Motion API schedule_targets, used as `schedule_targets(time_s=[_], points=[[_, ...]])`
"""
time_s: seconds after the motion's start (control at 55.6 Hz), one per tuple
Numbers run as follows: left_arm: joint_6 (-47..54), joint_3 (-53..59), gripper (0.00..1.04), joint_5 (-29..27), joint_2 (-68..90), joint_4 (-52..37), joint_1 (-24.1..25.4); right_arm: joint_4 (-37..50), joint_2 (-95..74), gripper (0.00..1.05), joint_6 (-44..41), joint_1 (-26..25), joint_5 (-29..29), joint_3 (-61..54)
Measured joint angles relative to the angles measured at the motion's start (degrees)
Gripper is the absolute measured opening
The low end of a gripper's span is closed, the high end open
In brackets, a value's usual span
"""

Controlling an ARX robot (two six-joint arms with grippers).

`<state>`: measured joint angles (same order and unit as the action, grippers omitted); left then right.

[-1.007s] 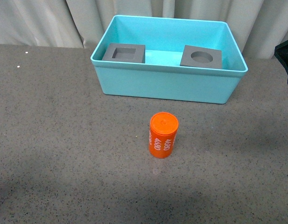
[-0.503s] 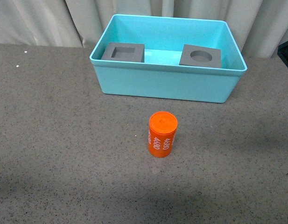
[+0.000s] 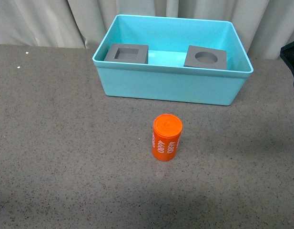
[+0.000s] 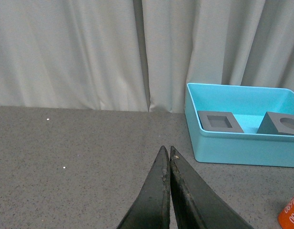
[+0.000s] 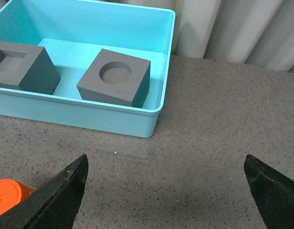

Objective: Place gray and orange parts in blue box

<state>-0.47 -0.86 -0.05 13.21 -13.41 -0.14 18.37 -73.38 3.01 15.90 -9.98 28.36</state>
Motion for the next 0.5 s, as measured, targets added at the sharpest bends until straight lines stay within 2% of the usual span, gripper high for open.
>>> schedule_targets(time_s=[0.216,0.288,0.503], points=[[0.02,-0.07,0.04,0.00,-3.85,3.87,0.00,0.00,0.00,0.95,0.00,0.00,0.00,0.00],[0.02,-0.09,0.04,0.04,-10.56,12.41,0.00,0.00,0.00,0.95,0.00,0.00,0.00,0.00],[0.04,-0.09,0.04,0.02,-12.90,13.29,0.00,0.00,-0.02,0.95,0.00,0.00,0.00,0.00]])
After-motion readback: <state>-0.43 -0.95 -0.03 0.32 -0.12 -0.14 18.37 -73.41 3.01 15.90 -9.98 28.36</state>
